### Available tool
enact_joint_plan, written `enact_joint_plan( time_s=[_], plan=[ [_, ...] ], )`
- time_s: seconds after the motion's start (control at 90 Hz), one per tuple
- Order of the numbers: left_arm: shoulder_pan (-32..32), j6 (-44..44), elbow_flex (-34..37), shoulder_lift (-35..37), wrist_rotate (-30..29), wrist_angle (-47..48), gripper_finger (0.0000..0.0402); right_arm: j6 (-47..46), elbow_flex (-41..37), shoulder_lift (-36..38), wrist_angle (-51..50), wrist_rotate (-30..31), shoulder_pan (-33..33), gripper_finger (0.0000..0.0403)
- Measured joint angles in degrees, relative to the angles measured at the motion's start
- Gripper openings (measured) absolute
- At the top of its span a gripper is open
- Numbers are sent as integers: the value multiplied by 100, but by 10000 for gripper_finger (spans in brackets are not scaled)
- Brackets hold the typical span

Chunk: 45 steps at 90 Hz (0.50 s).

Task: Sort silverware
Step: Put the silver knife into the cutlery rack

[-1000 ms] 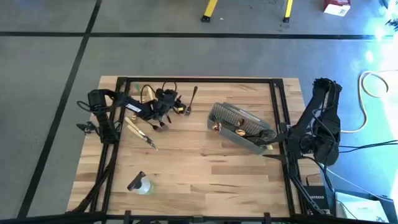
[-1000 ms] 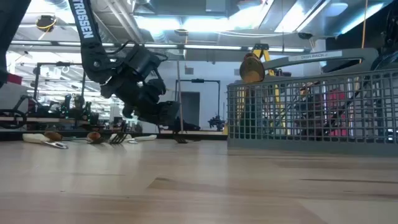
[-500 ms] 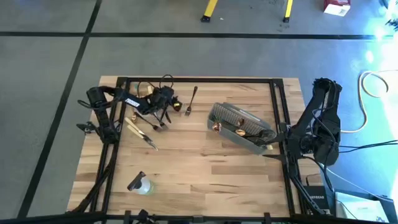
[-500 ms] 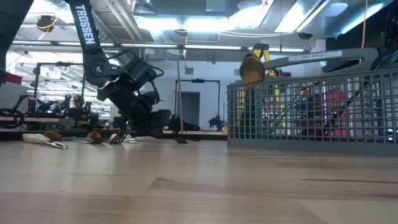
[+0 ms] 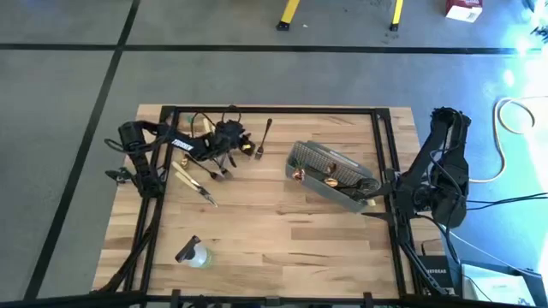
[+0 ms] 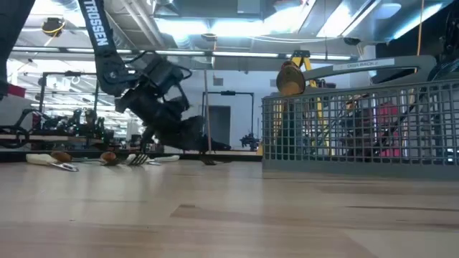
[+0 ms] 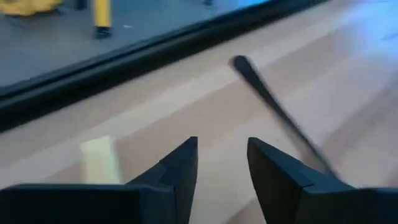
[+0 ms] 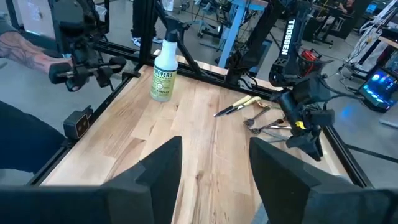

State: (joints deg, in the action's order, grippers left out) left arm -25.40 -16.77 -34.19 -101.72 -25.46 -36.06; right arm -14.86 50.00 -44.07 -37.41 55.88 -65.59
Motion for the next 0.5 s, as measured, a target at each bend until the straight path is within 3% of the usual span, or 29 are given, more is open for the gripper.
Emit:
enact_joint_plan(
  time_s=[0.133, 0.5],
  plan=[
    [291, 42, 5, 16, -1023, 27, 123, 3, 0, 0, -13, 0, 0, 169],
    [-38, -306, 214, 23, -1283, 316, 120, 13, -23, 2, -1, 0, 0, 169]
  ],
)
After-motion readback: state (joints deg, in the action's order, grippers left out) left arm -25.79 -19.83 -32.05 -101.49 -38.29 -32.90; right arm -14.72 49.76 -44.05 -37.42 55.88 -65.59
